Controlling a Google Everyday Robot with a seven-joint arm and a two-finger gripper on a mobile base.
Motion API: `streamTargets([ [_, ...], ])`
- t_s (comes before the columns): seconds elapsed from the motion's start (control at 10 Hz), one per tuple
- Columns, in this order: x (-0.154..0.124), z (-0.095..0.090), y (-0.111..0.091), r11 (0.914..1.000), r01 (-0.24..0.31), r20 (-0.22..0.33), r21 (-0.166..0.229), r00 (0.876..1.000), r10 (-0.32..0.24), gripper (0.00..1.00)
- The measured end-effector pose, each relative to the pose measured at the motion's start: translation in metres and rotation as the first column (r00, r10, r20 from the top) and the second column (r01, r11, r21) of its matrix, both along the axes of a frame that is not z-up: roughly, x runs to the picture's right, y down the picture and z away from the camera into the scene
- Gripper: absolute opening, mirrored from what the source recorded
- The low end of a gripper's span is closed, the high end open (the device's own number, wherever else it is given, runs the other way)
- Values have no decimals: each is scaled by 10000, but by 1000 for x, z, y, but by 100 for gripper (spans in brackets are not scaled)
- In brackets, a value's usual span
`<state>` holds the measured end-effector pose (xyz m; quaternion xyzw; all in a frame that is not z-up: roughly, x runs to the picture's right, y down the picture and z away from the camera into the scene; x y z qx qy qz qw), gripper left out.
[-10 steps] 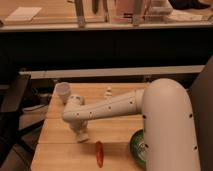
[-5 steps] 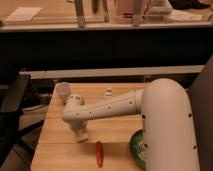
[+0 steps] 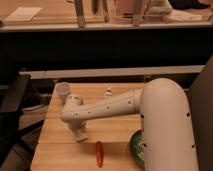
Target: Wipe the white sponge on the table
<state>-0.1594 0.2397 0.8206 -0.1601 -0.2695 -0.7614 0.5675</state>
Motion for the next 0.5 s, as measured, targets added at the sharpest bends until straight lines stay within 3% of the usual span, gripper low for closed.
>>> streamTargets([
  [0.5, -2, 1, -1, 10000, 11, 88, 29, 10000, -12, 5],
])
